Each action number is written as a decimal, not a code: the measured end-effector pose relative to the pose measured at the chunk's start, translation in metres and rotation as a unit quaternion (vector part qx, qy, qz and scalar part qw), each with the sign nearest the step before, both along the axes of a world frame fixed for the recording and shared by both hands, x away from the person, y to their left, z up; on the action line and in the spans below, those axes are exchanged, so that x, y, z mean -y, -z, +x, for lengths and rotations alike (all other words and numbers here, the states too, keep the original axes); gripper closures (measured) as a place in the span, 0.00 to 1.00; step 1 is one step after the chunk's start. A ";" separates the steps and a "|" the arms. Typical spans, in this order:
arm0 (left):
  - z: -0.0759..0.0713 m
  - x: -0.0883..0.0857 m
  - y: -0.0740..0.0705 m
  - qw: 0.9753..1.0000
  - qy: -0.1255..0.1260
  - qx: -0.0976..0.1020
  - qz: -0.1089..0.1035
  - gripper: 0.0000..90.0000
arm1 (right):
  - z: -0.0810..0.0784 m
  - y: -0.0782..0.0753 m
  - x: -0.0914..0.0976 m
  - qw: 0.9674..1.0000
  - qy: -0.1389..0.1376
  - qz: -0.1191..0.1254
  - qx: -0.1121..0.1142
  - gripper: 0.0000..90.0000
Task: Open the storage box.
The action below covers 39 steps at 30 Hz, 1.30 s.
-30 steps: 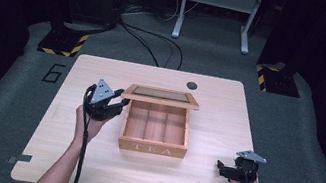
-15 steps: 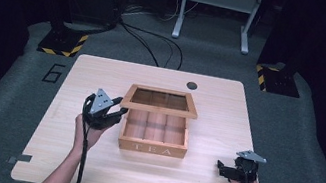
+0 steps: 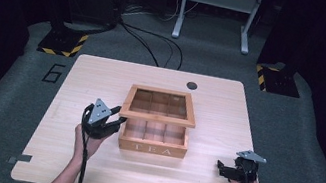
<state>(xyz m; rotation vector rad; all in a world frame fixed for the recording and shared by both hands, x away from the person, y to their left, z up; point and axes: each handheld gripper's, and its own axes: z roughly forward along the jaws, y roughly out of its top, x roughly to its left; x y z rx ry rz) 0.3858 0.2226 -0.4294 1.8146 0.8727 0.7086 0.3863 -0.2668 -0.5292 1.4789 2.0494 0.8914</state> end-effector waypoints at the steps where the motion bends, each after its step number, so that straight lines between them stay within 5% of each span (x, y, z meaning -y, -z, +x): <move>1: -0.001 0.000 0.002 1.000 0.001 -0.003 -0.001 0.66 | 0.000 0.000 0.001 1.000 -0.003 -0.004 0.000 0.05; 18: -0.011 -0.002 0.029 1.000 0.008 -0.011 -0.016 0.65 | 0.000 0.000 0.000 1.000 0.000 0.000 0.000 0.05; 30: -0.013 0.003 0.050 0.999 0.023 -0.039 -0.015 0.65 | 0.000 0.000 0.000 1.000 0.000 0.000 0.000 0.05; 39: -0.013 -0.001 0.051 0.997 0.036 -0.062 -0.021 0.61 | 0.000 0.000 0.000 1.000 0.000 0.000 0.000 0.05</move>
